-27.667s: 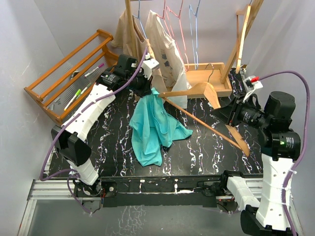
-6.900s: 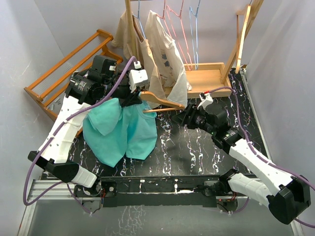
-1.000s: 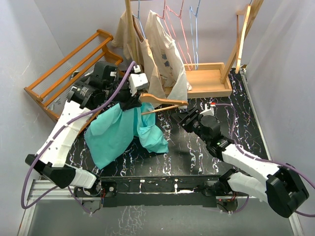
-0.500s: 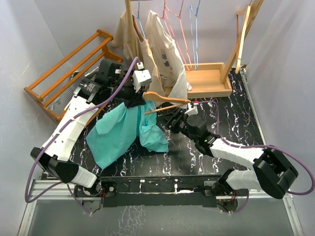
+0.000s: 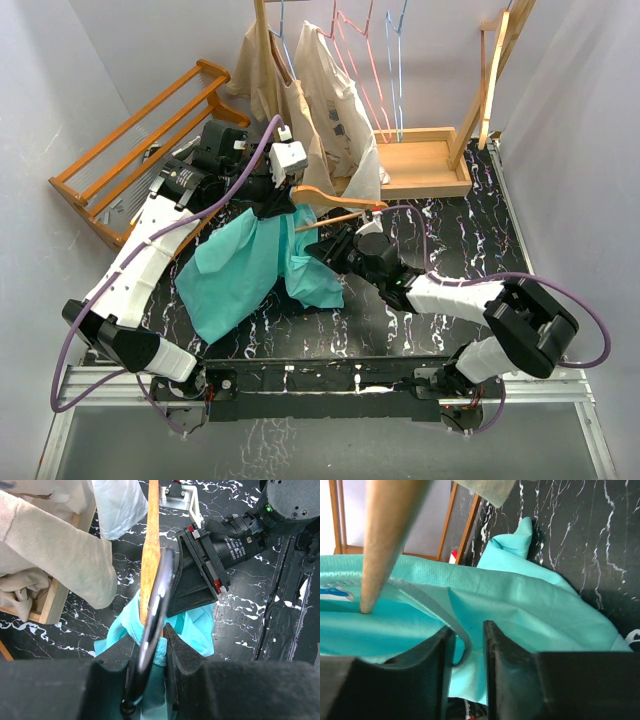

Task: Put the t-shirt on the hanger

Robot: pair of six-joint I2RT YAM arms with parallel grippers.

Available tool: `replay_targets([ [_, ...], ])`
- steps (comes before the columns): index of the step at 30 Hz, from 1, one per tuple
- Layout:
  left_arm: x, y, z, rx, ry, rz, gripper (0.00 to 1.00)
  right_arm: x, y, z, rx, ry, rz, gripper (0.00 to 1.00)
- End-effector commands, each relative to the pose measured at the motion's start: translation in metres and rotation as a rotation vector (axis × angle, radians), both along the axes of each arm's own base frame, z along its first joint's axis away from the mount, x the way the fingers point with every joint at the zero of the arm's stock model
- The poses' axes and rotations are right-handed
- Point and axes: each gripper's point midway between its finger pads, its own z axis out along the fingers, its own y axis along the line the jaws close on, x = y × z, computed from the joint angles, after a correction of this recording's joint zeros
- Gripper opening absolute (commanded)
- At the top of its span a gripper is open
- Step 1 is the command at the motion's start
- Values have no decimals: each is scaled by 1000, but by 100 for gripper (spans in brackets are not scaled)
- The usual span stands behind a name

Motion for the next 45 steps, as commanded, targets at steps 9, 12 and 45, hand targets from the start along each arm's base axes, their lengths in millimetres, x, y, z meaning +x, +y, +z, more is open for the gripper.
replay_targets([
  [9,-17,8,37,-57,-103,-16,0,6,-46,36,-50,-87,-209,8],
  [12,-20,10,41,-53,-109,-21,0,2,-68,32,-92,-79,-271,8],
  [45,-57,43,44,25,-169,-31,0,13,-186,10,-218,-21,-600,8],
])
